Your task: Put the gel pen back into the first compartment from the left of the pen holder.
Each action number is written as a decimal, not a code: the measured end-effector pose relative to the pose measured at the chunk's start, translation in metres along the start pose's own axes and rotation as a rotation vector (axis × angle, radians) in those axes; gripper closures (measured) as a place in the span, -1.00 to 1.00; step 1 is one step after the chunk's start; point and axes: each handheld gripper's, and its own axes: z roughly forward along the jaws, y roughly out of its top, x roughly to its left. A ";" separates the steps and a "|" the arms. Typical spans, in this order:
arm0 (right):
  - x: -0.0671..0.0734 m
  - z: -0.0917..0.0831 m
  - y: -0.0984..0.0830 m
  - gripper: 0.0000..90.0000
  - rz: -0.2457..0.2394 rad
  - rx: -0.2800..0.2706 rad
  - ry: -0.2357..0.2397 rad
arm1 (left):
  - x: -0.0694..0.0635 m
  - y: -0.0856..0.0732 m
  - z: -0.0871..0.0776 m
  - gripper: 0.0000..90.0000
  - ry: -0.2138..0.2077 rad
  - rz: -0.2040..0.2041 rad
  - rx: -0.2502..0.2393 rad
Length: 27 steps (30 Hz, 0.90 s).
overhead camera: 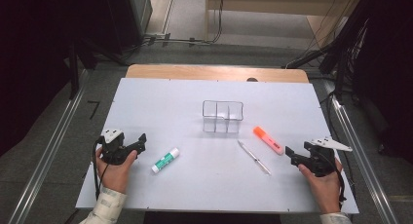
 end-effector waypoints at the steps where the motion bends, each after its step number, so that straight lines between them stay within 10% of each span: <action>1: 0.001 0.000 0.000 -0.53 -0.003 -0.002 0.001 | 0.000 0.000 0.000 -0.57 0.001 0.001 0.002; 27: 0.026 0.007 0.001 -0.49 -0.062 0.014 0.059 | 0.000 -0.001 0.001 -0.57 0.001 0.009 0.009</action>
